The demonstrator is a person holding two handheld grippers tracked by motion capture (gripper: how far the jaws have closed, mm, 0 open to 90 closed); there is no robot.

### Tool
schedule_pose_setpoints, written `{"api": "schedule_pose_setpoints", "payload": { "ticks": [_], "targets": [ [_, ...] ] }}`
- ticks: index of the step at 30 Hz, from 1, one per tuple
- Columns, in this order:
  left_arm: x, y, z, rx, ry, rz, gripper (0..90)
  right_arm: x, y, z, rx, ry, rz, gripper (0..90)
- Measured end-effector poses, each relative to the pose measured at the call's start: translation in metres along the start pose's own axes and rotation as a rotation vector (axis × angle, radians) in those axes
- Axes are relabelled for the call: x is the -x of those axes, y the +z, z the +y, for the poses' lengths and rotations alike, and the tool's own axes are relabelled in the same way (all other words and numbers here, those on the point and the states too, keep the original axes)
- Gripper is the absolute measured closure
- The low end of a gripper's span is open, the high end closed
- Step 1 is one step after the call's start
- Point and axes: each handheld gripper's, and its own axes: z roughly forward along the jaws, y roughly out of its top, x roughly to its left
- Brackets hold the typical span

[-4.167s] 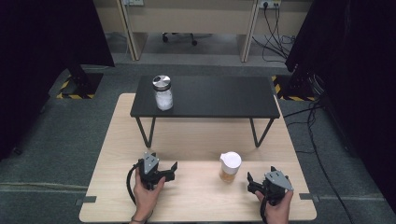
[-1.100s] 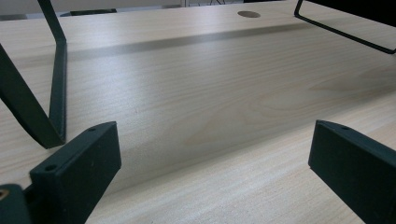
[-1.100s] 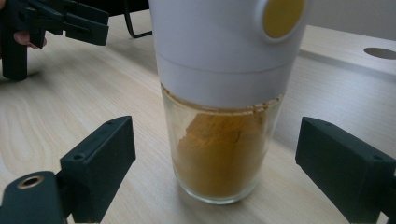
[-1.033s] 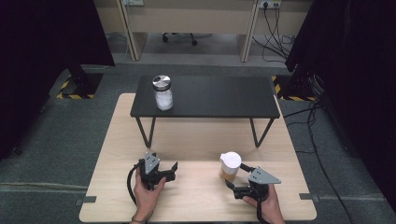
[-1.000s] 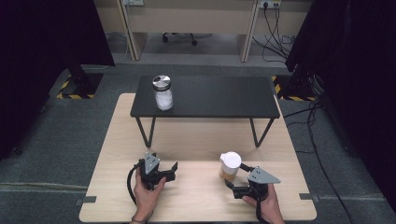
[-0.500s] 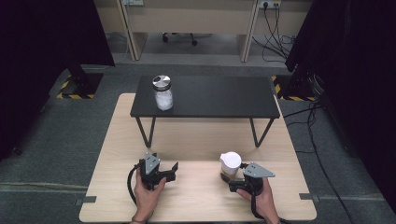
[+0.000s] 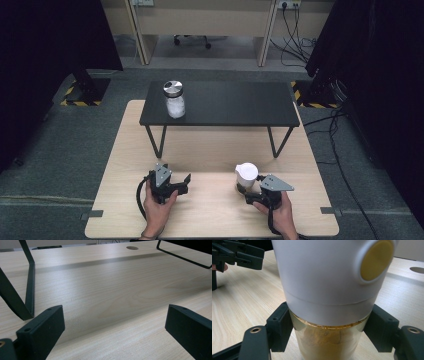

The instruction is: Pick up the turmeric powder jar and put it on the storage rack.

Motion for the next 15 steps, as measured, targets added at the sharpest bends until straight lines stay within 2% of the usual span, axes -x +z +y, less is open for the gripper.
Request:
{"api": "schedule_pose_setpoints", "payload": {
  "ticks": [6,9,13,14,15],
  "targets": [
    [0.0,0.0,-0.001,0.004,-0.001,0.0,1.8,0.004,-0.001,-0.002,0.011,0.034,0.007,30.6],
    [0.0,0.0,-0.001,0.006,0.002,-0.001,1.8,0.003,-0.005,0.002,0.01,0.03,0.002,30.6],
    [0.0,0.0,-0.001,0.005,0.001,-0.001,1.8,0.003,-0.015,0.01,0.053,0.047,0.006,30.6],
    [0.0,0.0,-0.001,0.005,0.001,0.0,1.8,0.002,-0.022,0.02,0.088,0.057,0.002,30.6],
    [0.001,0.0,-0.001,0.005,0.002,0.0,1.8,0.002,-0.022,0.02,0.088,0.057,0.002,30.6]
  ]
}}
